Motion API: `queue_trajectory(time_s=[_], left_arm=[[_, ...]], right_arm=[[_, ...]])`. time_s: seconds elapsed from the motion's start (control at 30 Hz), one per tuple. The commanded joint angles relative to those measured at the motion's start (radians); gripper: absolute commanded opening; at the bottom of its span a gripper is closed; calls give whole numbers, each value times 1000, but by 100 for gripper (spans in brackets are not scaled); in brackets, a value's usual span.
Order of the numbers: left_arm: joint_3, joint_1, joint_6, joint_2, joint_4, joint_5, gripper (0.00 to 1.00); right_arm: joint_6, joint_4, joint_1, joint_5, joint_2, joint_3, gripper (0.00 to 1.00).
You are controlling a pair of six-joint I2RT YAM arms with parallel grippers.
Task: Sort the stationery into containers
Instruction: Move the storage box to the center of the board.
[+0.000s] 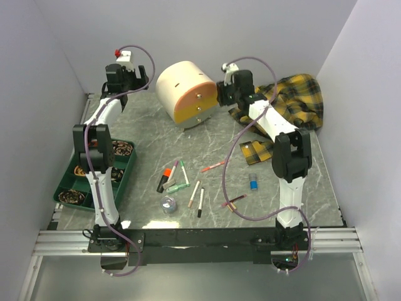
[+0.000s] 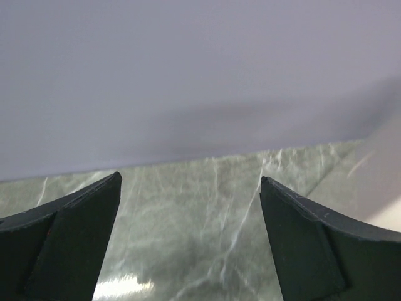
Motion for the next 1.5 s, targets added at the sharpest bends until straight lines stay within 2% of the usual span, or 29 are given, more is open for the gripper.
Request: queue_trajectory(time_s=[0.0, 0.03, 0.1, 0.17, 0.4, 0.43, 0.53, 0.63, 0.87, 1.03, 1.17, 1.33, 1.47], left_arm=[[77, 1, -54, 37, 111, 59, 90], [76, 23, -59, 48, 128, 83, 83], [73, 25, -88, 57, 160, 132, 80], [73, 30, -106, 74, 184, 230, 64], [41, 36, -174, 98, 243, 361, 37], [41, 34, -180, 105, 240, 378, 27], [33, 34, -215, 112, 241, 418, 14], [10, 30, -241, 117, 257, 462, 7], [10, 16, -278, 135, 264, 534, 4], [-47, 8, -280, 99, 260, 560, 5], [-116, 7, -265, 65, 258, 577, 6], [-148, 7, -277, 39, 267, 550, 5], [-124, 11, -248, 34, 254, 568, 4]], right_arm=[[-69, -1, -7, -177, -129, -166, 63], [-118, 8, -6, -261, -148, -230, 66], [-155, 51, -9, -331, -162, -289, 74], [-172, 83, -9, -369, -166, -346, 78], [-161, 71, -9, -411, -74, -233, 68], [-169, 64, -9, -411, -65, -217, 66], [-178, 57, -9, -403, -48, -188, 63], [-195, 116, -9, -380, -85, -237, 62], [-236, 116, -62, -387, -154, -268, 66], [-411, 19, -95, -496, -186, -271, 69], [-565, 43, -95, -477, -221, -344, 69], [-580, 175, -95, -438, -264, -433, 69], [-568, 114, -89, -446, -272, -404, 68]])
